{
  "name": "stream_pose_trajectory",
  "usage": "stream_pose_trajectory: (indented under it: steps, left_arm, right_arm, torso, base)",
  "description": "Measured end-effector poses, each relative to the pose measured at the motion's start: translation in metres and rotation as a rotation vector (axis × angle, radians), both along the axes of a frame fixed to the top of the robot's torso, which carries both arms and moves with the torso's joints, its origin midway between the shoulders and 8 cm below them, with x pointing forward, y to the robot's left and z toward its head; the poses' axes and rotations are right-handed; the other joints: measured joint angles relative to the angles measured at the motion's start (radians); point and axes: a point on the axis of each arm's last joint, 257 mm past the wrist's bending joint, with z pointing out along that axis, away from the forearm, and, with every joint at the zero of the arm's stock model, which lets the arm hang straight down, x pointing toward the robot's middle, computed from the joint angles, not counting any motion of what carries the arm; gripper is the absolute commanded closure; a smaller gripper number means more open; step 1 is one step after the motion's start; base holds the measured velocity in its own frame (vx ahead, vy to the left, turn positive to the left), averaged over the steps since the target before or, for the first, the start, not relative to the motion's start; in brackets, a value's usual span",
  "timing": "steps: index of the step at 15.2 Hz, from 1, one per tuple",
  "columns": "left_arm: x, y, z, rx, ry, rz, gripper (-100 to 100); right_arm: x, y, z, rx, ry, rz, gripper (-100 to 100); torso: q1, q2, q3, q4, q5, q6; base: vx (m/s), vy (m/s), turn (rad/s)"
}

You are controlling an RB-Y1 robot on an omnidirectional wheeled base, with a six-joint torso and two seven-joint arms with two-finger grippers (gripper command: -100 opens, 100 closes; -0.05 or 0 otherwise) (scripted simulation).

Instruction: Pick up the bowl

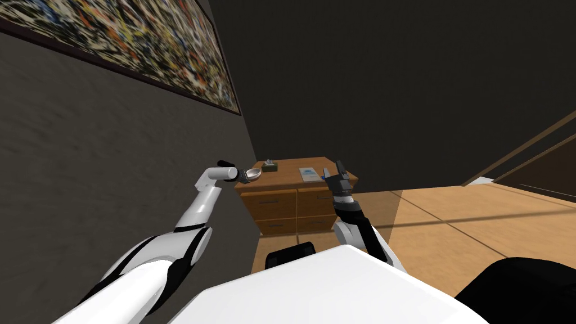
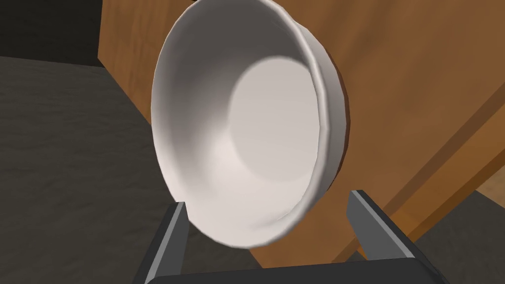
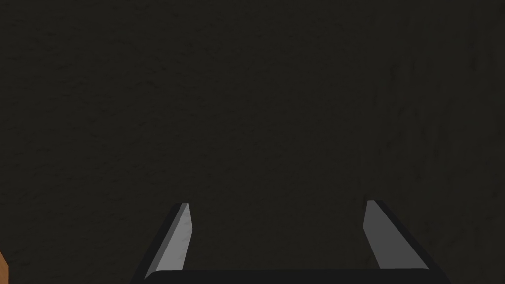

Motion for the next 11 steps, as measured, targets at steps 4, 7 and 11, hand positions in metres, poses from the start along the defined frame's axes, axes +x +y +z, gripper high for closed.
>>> stream_pose_trajectory:
  steps: [4, 7, 11]
  left_arm:
    - [-0.006, -0.002, -0.002, -0.025, 0.066, 0.017, -100]
    - [-0.012, -0.005, -0.002, -0.049, 0.121, 0.033, -100]
    - [-0.02, -0.009, -0.003, -0.069, 0.189, 0.048, -100]
  right_arm:
    - [0.0, 0.0, 0.0, 0.0, 0.0, 0.0, 0]
    - [0.0, 0.0, 0.0, 0.0, 0.0, 0.0, 0]
    - [0.0, 0.0, 0.0, 0.0, 0.0, 0.0, 0]
  torso:
    - [0.0, 0.0, 0.0, 0.0, 0.0, 0.0]
    - [0.0, -0.001, -0.001, 0.0, 0.0, 0.0]
    - [0.0, -0.001, 0.0, 0.0, 0.0, 0.0]
  base:
    - [0.029, -0.017, 0.003]
    - [0.034, -0.017, 0.0]
    - [0.035, -0.018, -0.001]
